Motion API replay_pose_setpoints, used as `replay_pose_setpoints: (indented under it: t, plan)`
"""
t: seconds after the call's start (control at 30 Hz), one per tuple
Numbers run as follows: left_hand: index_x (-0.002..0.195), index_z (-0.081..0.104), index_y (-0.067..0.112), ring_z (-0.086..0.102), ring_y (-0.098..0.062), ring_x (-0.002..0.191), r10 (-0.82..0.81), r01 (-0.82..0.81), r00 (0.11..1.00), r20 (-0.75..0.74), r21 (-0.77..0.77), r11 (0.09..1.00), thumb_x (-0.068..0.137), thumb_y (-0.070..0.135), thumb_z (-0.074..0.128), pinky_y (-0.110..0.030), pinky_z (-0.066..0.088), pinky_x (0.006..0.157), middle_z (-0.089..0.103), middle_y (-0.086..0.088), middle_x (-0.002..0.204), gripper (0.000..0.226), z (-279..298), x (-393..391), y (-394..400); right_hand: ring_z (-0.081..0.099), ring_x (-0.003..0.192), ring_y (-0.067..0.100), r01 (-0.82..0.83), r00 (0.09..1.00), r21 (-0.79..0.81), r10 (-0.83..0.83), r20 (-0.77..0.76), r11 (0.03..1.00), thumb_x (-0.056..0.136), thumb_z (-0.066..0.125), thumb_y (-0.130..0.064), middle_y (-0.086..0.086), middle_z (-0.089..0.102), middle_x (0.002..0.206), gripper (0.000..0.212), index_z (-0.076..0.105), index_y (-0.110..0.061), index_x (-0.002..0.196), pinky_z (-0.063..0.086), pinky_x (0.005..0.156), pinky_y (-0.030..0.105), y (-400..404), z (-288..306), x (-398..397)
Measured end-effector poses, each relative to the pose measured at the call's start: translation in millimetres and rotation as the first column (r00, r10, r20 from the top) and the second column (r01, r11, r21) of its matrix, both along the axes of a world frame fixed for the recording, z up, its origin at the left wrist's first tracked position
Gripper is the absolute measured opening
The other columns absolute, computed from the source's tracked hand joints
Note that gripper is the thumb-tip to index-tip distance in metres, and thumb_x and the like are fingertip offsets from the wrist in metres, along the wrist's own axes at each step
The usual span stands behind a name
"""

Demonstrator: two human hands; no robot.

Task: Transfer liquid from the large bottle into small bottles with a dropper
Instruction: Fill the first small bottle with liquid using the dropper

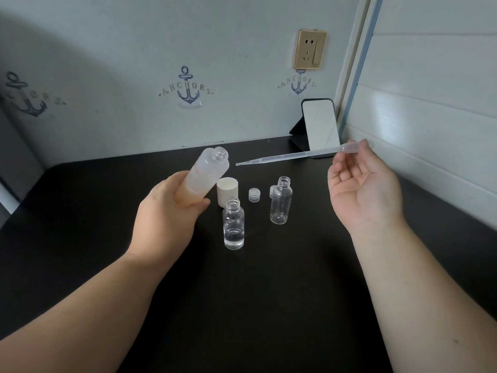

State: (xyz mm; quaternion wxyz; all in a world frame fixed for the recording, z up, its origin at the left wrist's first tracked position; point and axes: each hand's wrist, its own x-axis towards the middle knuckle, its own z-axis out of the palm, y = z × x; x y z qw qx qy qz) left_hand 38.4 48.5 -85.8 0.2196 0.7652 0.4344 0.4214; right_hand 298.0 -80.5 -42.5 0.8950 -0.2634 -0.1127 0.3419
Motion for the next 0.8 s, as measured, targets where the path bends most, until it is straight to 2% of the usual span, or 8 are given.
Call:
replay_pose_setpoints:
  t: [0.07,0.13,0.27,0.37,0.5,0.67,0.8]
  plan:
    - [0.109,0.051,0.052,0.056,0.006,0.092,0.005,-0.004,1.0,0.027,-0.019,1.0,0.086,0.036,0.075,-0.017,0.04,0.071,0.059,0.028,0.097,0.037,-0.9,0.1,0.6,0.069,0.07,0.015,-0.003,1.0,0.004,0.003,0.0,1.0,0.092,0.071,-0.015,0.004,0.073,0.08,0.014,0.071,-0.003,0.098,0.055,0.065,0.023,0.6,-0.7,-0.2]
    - [0.115,0.051,0.046,0.057,0.003,0.091,0.019,-0.017,0.999,0.045,-0.054,0.998,0.086,0.039,0.076,-0.019,0.043,0.071,0.057,0.028,0.099,0.039,-2.9,0.5,2.9,0.068,0.069,0.014,-0.011,1.0,0.002,0.011,0.015,1.0,0.093,0.07,-0.015,0.003,0.072,0.079,0.013,0.071,-0.003,0.097,0.054,0.065,0.023,1.2,-1.0,-0.5]
    - [0.122,0.051,0.041,0.056,0.007,0.086,0.043,-0.035,0.996,0.079,-0.108,0.994,0.086,0.044,0.075,-0.013,0.038,0.066,0.058,0.027,0.098,0.044,-5.6,1.2,7.1,0.064,0.066,0.014,-0.032,0.998,-0.006,0.033,0.052,0.999,0.092,0.07,-0.015,0.003,0.07,0.077,0.012,0.072,-0.005,0.086,0.052,0.063,0.022,1.1,0.2,-1.0]
    - [0.115,0.049,0.044,0.057,0.015,0.082,0.046,-0.033,0.994,0.096,-0.131,0.991,0.086,0.046,0.075,-0.012,0.037,0.065,0.057,0.028,0.095,0.039,-5.7,1.1,7.0,0.062,0.064,0.014,-0.048,0.994,-0.024,0.05,0.094,0.999,0.092,0.07,-0.015,0.003,0.069,0.076,0.017,0.073,-0.006,0.078,0.05,0.061,0.021,1.3,0.6,-3.1]
    - [0.114,0.046,0.044,0.054,0.009,0.086,0.04,-0.025,0.994,0.1,-0.148,0.989,0.085,0.048,0.075,-0.014,0.037,0.067,0.054,0.03,0.095,0.041,-4.9,0.2,7.6,0.062,0.062,0.013,-0.063,0.991,-0.028,0.065,0.116,0.998,0.094,0.067,-0.016,0.002,0.067,0.074,0.023,0.075,-0.008,0.074,0.05,0.06,0.021,1.6,1.7,-4.1]
    - [0.113,0.047,0.041,0.053,0.009,0.083,0.044,-0.028,0.994,0.099,-0.154,0.988,0.084,0.049,0.076,-0.014,0.037,0.065,0.054,0.03,0.092,0.042,-5.1,1.0,8.9,0.061,0.061,0.012,-0.07,0.989,-0.027,0.073,0.13,0.997,0.095,0.066,-0.016,0.001,0.067,0.072,0.025,0.076,-0.009,0.072,0.049,0.059,0.02,1.8,1.4,-4.1]
    - [0.127,0.052,0.032,0.053,0.009,0.084,0.042,-0.024,0.994,0.101,-0.174,0.984,0.082,0.051,0.077,-0.014,0.038,0.066,0.055,0.027,0.097,0.055,-5.5,1.3,9.2,0.061,0.061,0.013,-0.074,0.986,-0.029,0.078,0.15,0.997,0.094,0.066,-0.015,0.001,0.067,0.072,0.023,0.075,-0.009,0.073,0.049,0.059,0.021,2.4,0.7,-3.5]
